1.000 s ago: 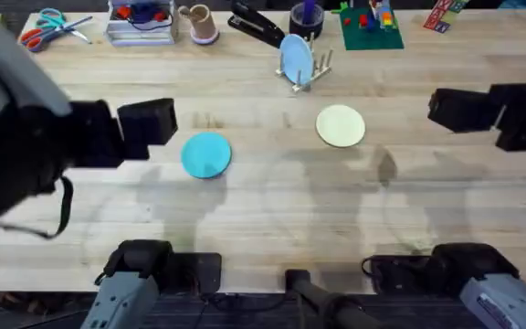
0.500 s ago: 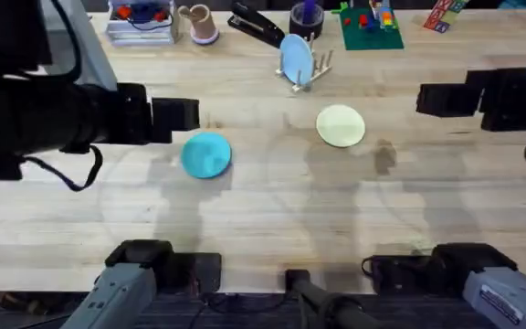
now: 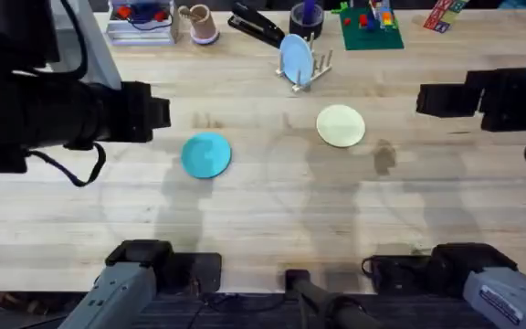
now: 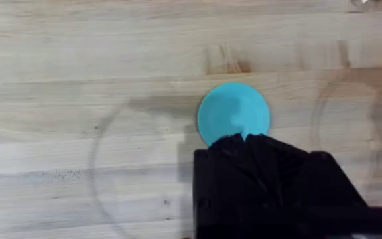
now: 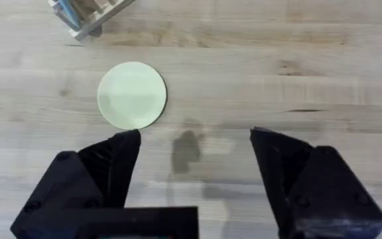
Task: Pick up the plates from the table one by one and place each into a slot on the dish rack.
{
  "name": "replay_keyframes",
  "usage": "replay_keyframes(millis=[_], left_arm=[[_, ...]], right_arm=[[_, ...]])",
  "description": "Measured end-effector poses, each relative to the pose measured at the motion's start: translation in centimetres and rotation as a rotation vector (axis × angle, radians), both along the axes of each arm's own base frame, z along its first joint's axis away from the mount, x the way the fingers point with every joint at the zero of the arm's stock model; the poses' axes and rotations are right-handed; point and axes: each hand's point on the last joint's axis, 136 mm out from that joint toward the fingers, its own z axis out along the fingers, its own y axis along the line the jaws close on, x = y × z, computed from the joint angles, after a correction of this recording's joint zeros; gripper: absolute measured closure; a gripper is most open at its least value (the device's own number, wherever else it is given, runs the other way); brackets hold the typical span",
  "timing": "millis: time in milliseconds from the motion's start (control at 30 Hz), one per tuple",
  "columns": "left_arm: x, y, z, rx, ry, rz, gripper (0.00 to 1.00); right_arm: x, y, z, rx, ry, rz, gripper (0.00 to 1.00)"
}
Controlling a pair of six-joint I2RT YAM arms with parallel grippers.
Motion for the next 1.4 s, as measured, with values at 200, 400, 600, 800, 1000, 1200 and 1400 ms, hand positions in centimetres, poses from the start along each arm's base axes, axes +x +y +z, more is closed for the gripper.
replay_keyframes(millis=[200,400,600,800,1000,1200,1400], left_arm=[[0.0,-0.7,0.1,-0.039,-0.001,-0.024,0.959],[0.5,-0.8,-0.6,-0.146,0.031,-0.051,0.959],[1.0,-0.4,-3.0,-0.290,0.131,-0.068,0.959],[1.1,-0.9,-5.6,-0.419,0.257,-0.132,0.959],[1.8,-0.9,-7.3,-0.508,0.300,-0.200,0.959],[1.5,0.1,-8.6,-0.611,0.265,-0.211,0.958],[1.9,1.4,-9.9,-0.630,0.143,-0.220,0.959]], right_arm=[[0.0,0.0,0.0,0.000,0.000,0.000,0.007],[0.0,0.0,0.0,0.000,0.000,0.000,0.007],[0.0,0.0,0.0,0.000,0.000,0.000,0.007],[0.0,0.0,0.0,0.000,0.000,0.000,0.007],[0.0,0.0,0.0,0.000,0.000,0.000,0.006],[0.0,0.0,0.0,0.000,0.000,0.000,0.007],[0.1,0.0,0.1,0.000,-0.004,0.000,0.007]])
